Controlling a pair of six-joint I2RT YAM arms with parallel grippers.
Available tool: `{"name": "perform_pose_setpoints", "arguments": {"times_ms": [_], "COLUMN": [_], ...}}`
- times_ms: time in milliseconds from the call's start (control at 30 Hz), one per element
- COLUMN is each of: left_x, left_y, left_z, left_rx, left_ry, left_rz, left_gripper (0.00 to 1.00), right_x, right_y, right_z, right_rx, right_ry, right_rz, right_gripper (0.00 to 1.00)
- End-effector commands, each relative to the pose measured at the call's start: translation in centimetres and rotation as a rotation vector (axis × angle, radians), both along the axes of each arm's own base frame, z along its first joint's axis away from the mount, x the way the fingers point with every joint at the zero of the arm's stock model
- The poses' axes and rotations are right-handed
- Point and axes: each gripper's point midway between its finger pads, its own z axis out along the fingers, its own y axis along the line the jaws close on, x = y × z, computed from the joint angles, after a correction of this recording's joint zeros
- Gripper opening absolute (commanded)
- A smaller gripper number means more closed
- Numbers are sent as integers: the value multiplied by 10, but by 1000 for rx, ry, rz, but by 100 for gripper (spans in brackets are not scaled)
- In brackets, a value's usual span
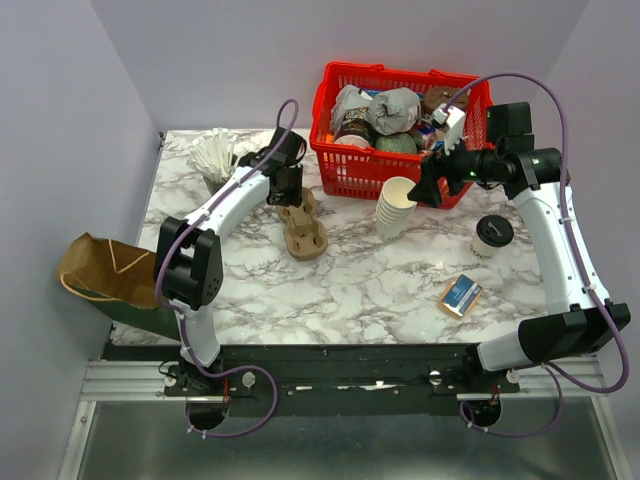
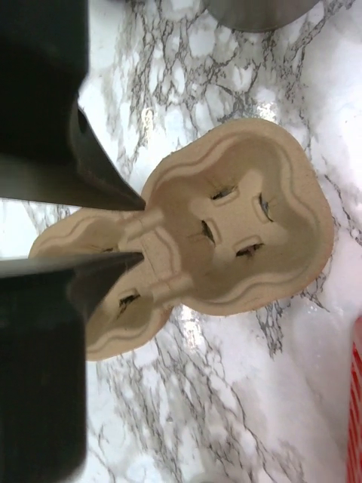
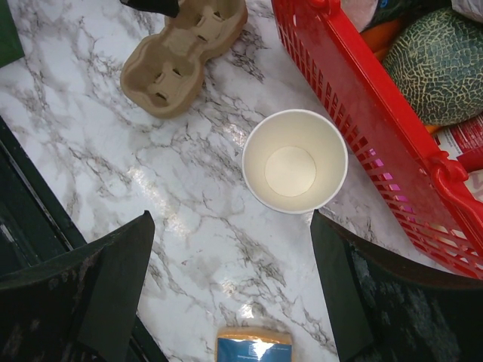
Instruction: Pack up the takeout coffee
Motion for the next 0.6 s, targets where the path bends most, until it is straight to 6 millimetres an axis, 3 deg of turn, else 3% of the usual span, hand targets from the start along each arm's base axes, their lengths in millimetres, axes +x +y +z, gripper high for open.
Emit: {"name": "perform_pose_setpoints", "arguments": {"times_ms": [0, 167, 567], "left_x": [-4, -4, -9], "left_y": [-7, -8, -26], "left_z": [6, -10, -22], "left_rx": [-42, -32, -62], "left_ry": [-3, 34, 78], "left_rz": [-15, 3, -9], "left_gripper": [41, 43, 48], "right_x": [6, 6, 5], "right_y": [2, 1, -1], "right_z": [10, 9, 4], "right_rx": [6, 1, -14], "right_ry": [-36, -37, -34], "right_rz": [3, 2, -2], "right_gripper": [93, 93, 93]}}
